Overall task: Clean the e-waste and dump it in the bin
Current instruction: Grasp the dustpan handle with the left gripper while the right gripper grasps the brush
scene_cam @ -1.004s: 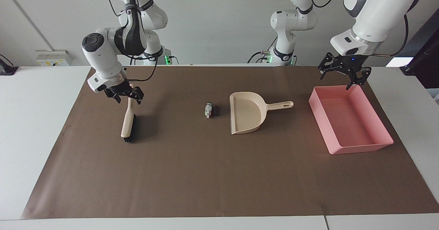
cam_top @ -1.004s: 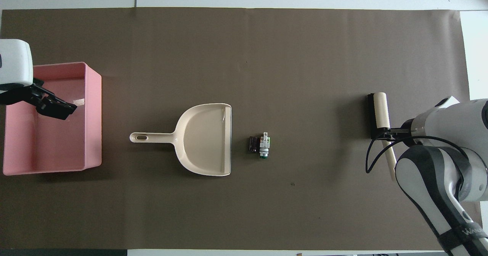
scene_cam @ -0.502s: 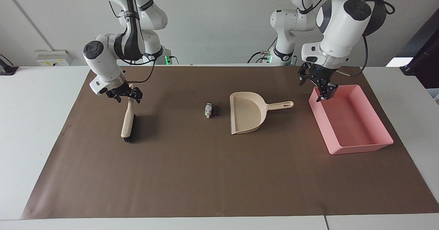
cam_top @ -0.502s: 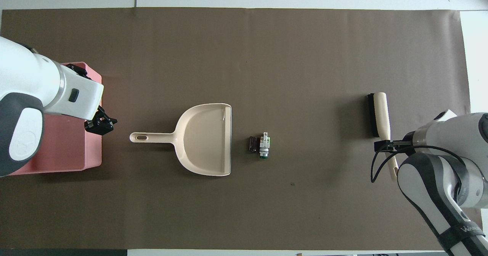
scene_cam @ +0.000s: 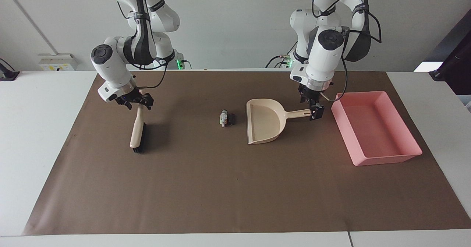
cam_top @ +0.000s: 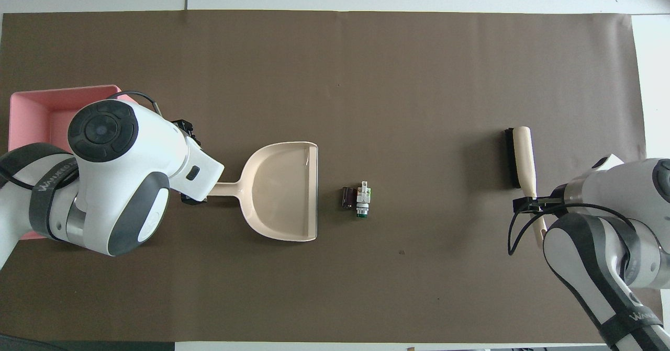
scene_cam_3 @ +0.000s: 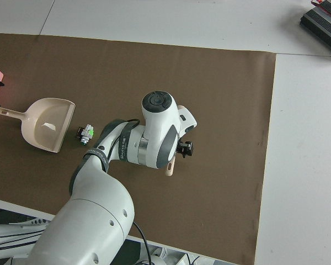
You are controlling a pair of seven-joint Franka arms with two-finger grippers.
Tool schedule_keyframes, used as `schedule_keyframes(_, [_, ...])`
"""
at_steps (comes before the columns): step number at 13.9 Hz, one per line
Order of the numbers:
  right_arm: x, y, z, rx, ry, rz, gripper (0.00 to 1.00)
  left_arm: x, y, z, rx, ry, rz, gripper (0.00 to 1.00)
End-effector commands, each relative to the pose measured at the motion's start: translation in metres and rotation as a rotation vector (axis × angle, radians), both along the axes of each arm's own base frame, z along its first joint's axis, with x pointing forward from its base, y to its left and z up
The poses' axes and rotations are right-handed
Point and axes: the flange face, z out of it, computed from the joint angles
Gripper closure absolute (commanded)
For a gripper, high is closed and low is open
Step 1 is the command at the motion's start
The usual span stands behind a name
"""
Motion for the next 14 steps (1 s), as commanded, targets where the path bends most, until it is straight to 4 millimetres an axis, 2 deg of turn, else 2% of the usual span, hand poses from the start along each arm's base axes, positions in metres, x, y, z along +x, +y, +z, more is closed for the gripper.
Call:
schedule_keyframes(1, [-0.006,0.001,0.004,0.015,-0.024,0.026,0.57,-0.020,-0.008,-0.034,0.025,-0.023,-0.064,0.04])
schedule_keyframes(2, [-0.006,0.001,0.004,0.015,-0.024,0.026,0.70,-0.025,-0.008,-0.044,0.027,-0.028,-0.074,0.04])
schedule_keyframes(3, [-0.005,0.001,0.005,0.014,-0.025,0.017,0.90,-0.032,-0.011,-0.055,0.028,-0.024,-0.085,0.05])
schedule_keyframes(4, [-0.004,0.001,0.005,0.014,-0.027,0.008,1.00,-0.035,-0.014,-0.058,0.025,-0.027,-0.087,0.05])
schedule_keyframes(6, [-0.003,0.002,0.005,0.013,-0.027,0.008,1.00,-0.039,-0.019,-0.063,0.029,-0.032,-0.096,0.05])
schedule_keyframes(8, [0.002,0.007,0.011,0.010,-0.030,-0.004,1.00,-0.044,-0.016,-0.071,0.038,-0.024,-0.101,0.05])
schedule_keyframes(10, [0.013,0.038,0.028,0.007,-0.018,-0.004,1.00,-0.050,-0.014,-0.076,0.044,-0.013,-0.104,0.07])
schedule_keyframes(12, [0.023,0.079,0.050,-0.008,0.006,-0.039,1.00,-0.050,-0.014,-0.076,0.043,-0.015,-0.104,0.08])
schedule_keyframes(14, [0.024,0.119,0.057,-0.019,0.009,-0.049,1.00,-0.049,-0.015,-0.076,0.040,-0.020,-0.105,0.15])
